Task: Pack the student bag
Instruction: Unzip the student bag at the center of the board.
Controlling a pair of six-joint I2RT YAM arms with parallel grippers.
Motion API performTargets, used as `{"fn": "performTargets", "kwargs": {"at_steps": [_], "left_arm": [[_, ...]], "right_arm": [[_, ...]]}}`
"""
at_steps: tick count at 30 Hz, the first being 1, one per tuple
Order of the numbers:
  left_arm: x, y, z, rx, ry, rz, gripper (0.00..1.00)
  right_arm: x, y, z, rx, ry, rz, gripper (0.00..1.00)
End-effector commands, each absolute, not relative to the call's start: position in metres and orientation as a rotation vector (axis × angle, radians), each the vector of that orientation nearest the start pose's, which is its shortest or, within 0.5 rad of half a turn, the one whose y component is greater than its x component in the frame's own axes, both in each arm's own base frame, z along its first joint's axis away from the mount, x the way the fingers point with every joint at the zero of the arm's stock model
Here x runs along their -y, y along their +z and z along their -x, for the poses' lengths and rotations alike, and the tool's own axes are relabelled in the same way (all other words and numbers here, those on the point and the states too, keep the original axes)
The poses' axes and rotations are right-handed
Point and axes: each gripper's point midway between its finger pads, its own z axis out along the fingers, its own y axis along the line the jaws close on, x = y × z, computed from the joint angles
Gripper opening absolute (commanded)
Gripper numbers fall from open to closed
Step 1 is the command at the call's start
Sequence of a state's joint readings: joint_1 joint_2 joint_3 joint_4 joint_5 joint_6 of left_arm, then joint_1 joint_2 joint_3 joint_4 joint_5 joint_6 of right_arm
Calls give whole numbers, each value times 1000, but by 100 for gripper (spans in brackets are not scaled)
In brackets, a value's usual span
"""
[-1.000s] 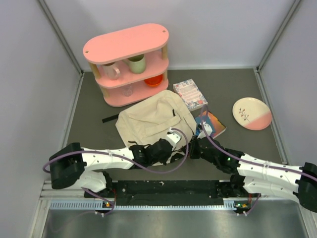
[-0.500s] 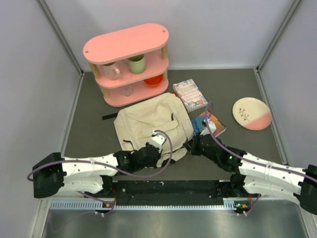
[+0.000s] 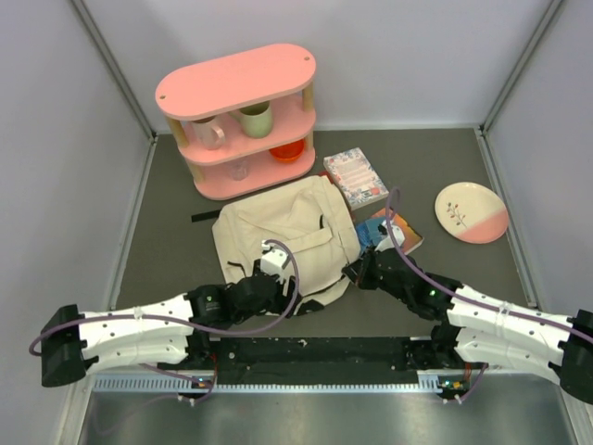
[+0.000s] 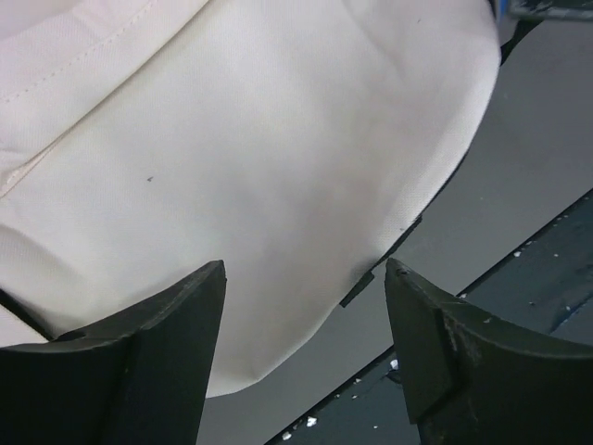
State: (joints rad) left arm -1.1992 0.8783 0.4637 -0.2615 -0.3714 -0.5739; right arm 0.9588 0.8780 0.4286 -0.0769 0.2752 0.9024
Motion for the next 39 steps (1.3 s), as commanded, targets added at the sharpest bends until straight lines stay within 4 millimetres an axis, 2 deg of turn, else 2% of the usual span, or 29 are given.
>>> {"fn": "performTargets", "kwargs": {"at_steps": [1,3,6,9,13,17,20,21,23,24,25,26,28,29,32,37,39], "left_arm": [[255,131,-140,-2077,-693,-525,75],[266,147,-140,-2028,-735,-568,76],[281,152,-138,-2007,-757,-646,79],[296,146,-137,-2033,-752,-713,79],[314,127,-136,-2086,-740,-790,79],[321,117,-138,-2117,-730,-782,75],[324,115,-142,-2121,-705,-782,63],[324,114,-144,-2124,-693,-780,49],[323,114,-149,-2136,-647,-768,31],[324,115,-152,-2140,-626,-762,4],[321,114,-154,-2151,-608,-757,0],[318,111,-153,-2167,-583,-767,0],[315,109,-150,-2184,-583,-774,0],[314,108,-147,-2193,-592,-775,0],[309,101,-136,-2224,-648,-757,0],[289,82,-123,-2287,-667,-710,0],[282,79,-120,-2296,-671,-700,0]], "right_arm": [[-251,135,-187,-2168,917,-106,0],[-251,135,-185,-2176,919,-107,0],[-252,139,-185,-2177,923,-100,0],[-252,142,-186,-2170,922,-105,0],[-253,147,-186,-2164,937,-114,0],[-250,153,-186,-2156,930,-119,0],[-246,157,-187,-2154,915,-132,0],[-245,158,-188,-2153,909,-141,0],[-242,157,-189,-2153,891,-147,0],[-240,159,-192,-2144,871,-158,0],[-239,160,-195,-2140,856,-163,0],[-236,156,-198,-2152,820,-164,0],[-230,161,-210,-2149,797,-204,0],[-227,158,-213,-2166,781,-201,0],[-216,165,-229,-2151,745,-228,0],[-198,167,-257,-2161,698,-271,0],[-199,170,-264,-2163,702,-245,0]]}}
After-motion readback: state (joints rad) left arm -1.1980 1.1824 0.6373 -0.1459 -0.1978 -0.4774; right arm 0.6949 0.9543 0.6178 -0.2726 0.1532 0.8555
